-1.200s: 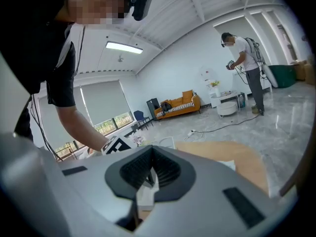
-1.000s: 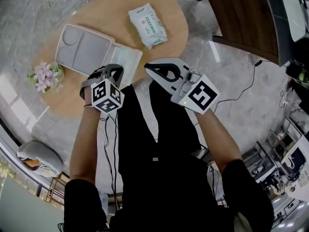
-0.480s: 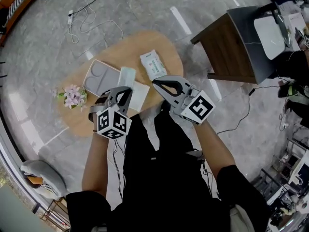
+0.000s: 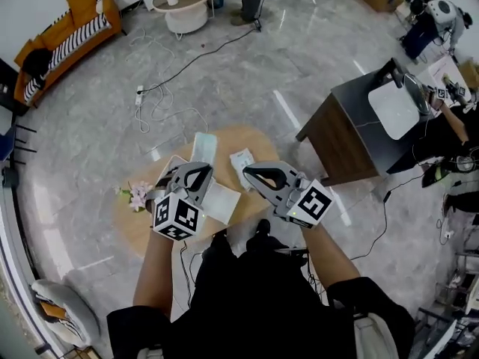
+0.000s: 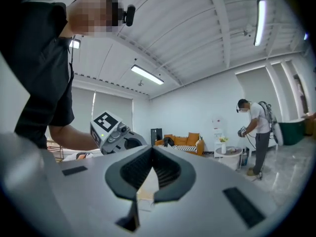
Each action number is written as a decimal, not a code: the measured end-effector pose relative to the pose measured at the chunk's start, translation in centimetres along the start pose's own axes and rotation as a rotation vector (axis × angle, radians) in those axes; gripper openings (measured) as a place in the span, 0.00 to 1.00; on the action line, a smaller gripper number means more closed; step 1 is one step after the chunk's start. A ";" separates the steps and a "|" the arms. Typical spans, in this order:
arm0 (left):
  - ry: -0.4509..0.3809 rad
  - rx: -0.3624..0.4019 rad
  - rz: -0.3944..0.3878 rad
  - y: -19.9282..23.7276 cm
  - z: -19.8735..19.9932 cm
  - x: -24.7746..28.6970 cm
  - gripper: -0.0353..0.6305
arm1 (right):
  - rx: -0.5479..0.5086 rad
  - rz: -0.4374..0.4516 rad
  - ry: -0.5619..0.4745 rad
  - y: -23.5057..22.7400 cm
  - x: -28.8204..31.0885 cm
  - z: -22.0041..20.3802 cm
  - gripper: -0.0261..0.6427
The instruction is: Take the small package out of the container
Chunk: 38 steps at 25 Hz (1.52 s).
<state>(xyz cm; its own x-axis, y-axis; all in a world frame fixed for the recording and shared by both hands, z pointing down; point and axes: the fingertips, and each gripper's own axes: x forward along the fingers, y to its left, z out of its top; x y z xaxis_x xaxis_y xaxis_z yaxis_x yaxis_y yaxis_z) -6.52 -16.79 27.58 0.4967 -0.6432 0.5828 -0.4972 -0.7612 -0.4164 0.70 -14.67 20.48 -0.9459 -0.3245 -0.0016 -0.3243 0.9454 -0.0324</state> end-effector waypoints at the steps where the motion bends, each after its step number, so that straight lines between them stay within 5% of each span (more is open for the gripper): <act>1: -0.027 -0.008 0.010 0.5 1.0 -0.9 0.08 | -0.015 0.007 -0.012 0.4 -0.2 1.2 0.06; 11: -0.339 -0.151 0.035 2.0 9.2 -8.8 0.08 | -0.119 0.022 -0.111 3.1 -2.9 9.1 0.06; 19: -0.538 -0.361 0.018 1.7 8.6 -12.6 0.08 | -0.158 -0.007 -0.115 4.7 -4.8 10.0 0.06; 23: -0.579 -0.458 0.008 0.7 7.5 -12.6 0.08 | -0.158 -0.005 -0.103 5.4 -5.6 9.2 0.06; 32: -0.659 -0.526 -0.015 0.1 7.9 -13.9 0.08 | -0.143 0.029 -0.151 6.8 -5.4 9.9 0.06; 38: -0.675 -0.551 -0.035 -0.4 8.4 -13.2 0.08 | -0.133 0.024 -0.092 5.9 -5.7 8.0 0.06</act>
<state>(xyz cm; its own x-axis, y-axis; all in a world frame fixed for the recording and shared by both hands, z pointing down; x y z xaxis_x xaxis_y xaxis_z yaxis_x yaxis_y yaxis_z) -6.92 -8.68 14.16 0.7465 -0.6650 -0.0219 -0.6607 -0.7448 0.0930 4.31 -7.50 12.31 -0.9502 -0.2975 -0.0929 -0.3063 0.9466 0.1011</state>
